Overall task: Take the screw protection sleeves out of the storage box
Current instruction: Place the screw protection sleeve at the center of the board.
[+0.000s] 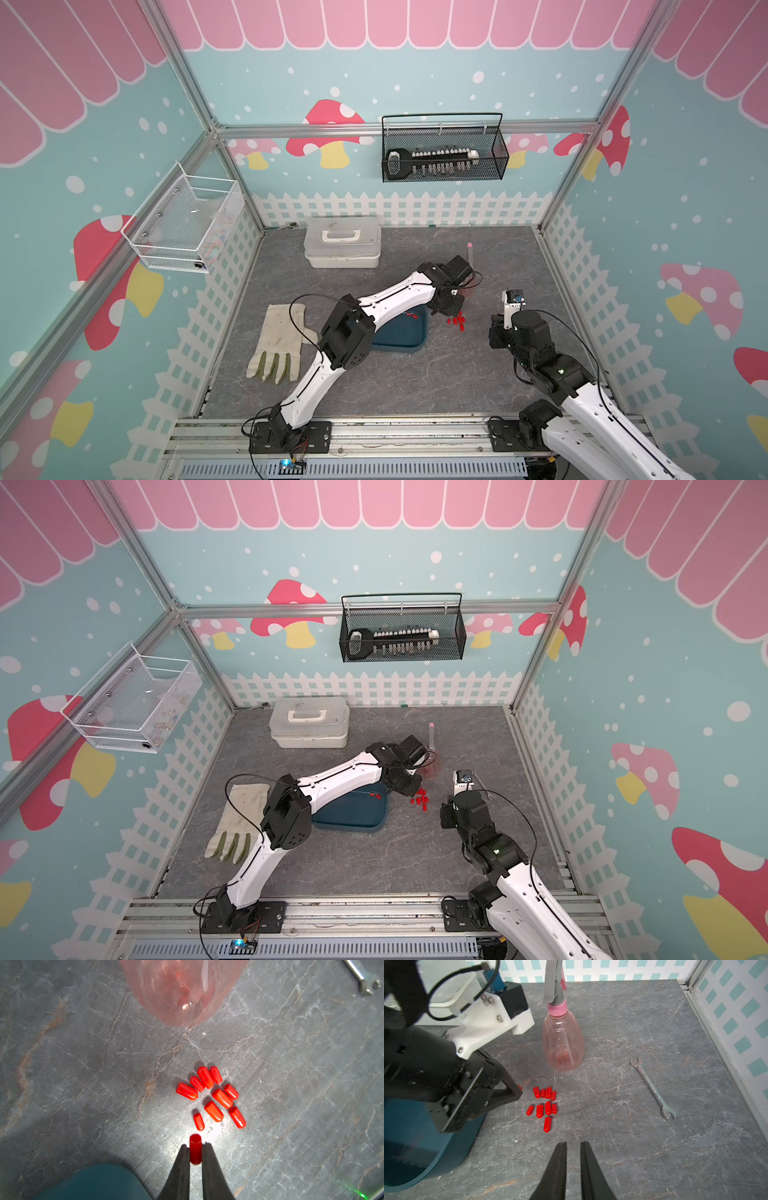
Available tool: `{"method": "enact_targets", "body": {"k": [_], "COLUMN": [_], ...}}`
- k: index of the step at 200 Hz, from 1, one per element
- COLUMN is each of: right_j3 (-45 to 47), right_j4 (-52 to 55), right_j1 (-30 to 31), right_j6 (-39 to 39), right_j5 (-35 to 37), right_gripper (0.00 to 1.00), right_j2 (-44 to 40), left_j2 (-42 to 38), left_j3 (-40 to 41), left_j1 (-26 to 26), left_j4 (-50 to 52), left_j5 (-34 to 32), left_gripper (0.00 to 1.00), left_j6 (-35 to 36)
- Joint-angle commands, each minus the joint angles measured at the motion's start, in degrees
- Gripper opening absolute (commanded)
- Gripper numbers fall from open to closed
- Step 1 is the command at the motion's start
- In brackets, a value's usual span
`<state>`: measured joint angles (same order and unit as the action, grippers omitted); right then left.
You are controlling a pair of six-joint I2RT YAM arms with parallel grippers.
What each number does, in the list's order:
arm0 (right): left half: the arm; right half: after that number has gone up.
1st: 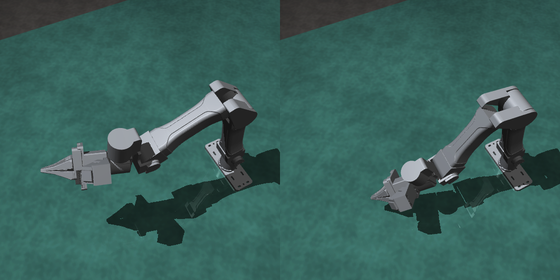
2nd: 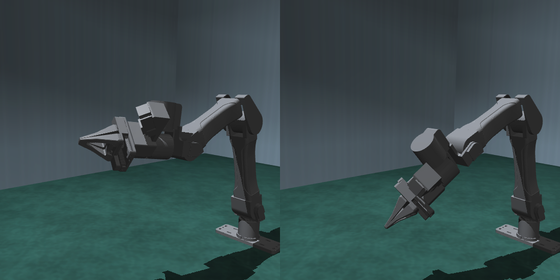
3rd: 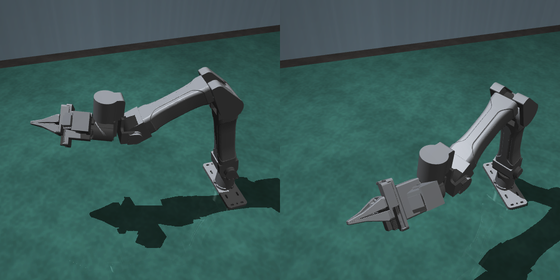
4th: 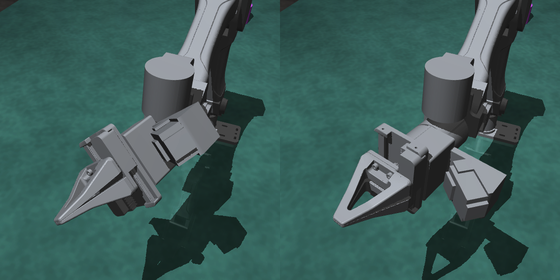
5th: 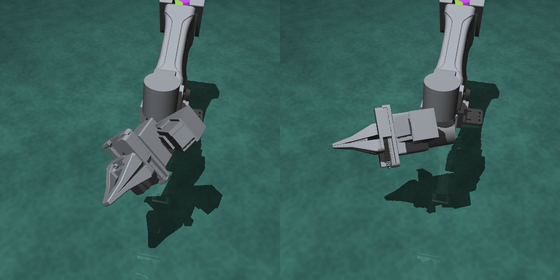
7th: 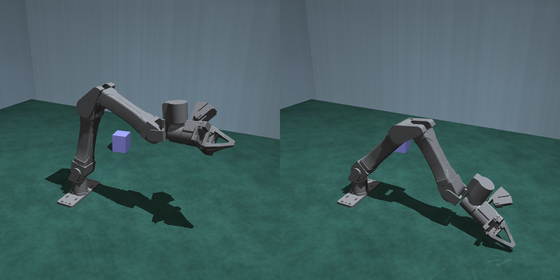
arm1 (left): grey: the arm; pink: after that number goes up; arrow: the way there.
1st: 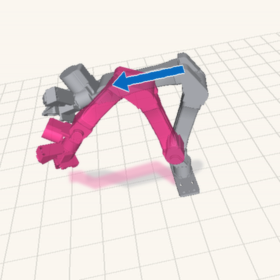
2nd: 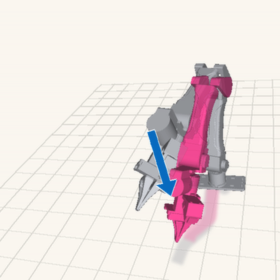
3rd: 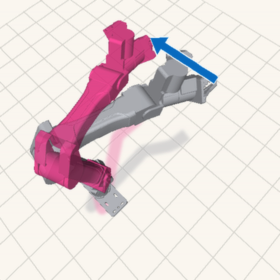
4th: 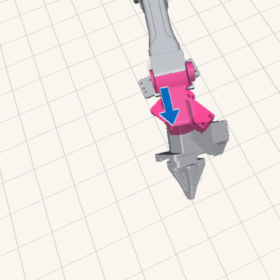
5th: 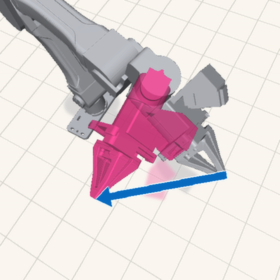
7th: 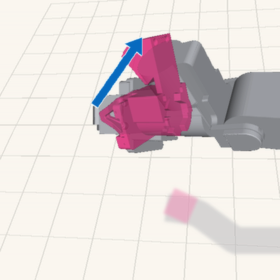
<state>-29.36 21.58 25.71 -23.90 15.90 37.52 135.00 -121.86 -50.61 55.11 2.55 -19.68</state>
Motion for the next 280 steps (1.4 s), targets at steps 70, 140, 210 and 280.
{"method": "enact_targets", "body": {"k": [70,140,210,280], "right_j3": [0.6,0.5,0.4,0.4], "right_j4": [-1.2,-1.4,-1.9,-2.1], "right_j1": [-0.8,-1.0,-1.2,-1.3], "right_j6": [-0.1,0.1,0.2,0.3], "right_j5": [-1.4,-1.8,-2.2,-2.7], "right_gripper": [0.18,0.18,0.18,0.18], "right_j2": [0.7,1.3,2.2,2.5], "left_j2": [4.9,8.6,9.9,10.1], "left_j3": [-5.4,-8.8,-9.3,-9.8], "left_j1": [0.1,0.7,1.4,1.4], "left_j4": [3.5,4.7,5.1,5.1], "left_j5": [-2.8,-1.4,-0.5,-0.1], "left_gripper": [0.15,0.15,0.15,0.2], "left_j6": [-2.3,-2.6,-3.1,-3.0]}}
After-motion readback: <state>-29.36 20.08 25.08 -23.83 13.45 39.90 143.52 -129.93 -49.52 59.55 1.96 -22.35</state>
